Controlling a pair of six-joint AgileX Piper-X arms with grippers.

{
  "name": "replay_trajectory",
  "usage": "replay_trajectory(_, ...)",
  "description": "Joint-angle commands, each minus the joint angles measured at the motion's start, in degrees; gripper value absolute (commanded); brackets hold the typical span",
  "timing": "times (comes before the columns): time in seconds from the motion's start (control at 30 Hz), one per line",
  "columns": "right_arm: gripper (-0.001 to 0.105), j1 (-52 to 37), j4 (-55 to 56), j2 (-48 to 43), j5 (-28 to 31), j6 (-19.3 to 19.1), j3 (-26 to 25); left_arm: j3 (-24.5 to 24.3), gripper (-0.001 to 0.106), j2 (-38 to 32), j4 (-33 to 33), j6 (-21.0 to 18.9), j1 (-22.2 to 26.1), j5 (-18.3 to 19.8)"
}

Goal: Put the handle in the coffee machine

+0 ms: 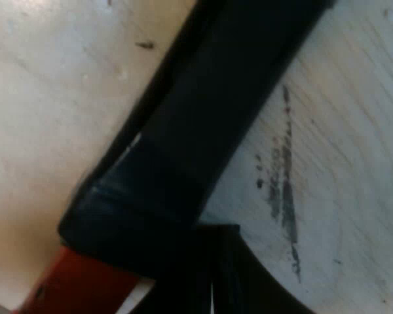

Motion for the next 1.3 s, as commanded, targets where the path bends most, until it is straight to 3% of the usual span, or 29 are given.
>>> replay_trajectory(0.03, 0.0, 1.57, -7.53, 4.08, -5.02, -0.25, -4.38, 0.07, 0.081, -2.53, 1.53, -1.59, -0.21, -2.45)
replay_trajectory(0.3, 0.0, 1.94, -9.13, 10.33, -7.26, -0.25, -14.32, 0.07, 0.081, -7.17, 5.87, -1.7, -0.21, -5.37)
replay_trajectory(0.4, 0.0, 1.94, -12.65, 10.52, -7.02, 0.39, -15.42, 0.07, 0.081, -7.36, 5.81, -1.7, -0.21, -5.51)
replay_trajectory(0.6, 0.0, 1.94, -16.94, 9.41, -3.99, 5.39, -15.41, 0.07, 0.081, -7.36, 5.81, -1.7, -0.21, -5.85)
replay_trajectory(0.97, 0.0, 1.94, -7.53, -6.38, -3.43, 9.03, -15.41, 0.07, 0.081, -7.36, 5.8, -1.24, -0.21, -5.85)
replay_trajectory(1.13, 0.0, 1.94, -2.58, -14.45, 3.52, 11.43, -15.41, 0.07, 0.081, -7.36, 5.8, -0.75, -0.21, -5.74)
replay_trajectory(1.3, 0.002, 1.94, 1.35, -20.15, 5.45, 15.3, -15.41, -0.2, 0.081, -7.7, 5.8, 1.11, -0.21, -5.44)
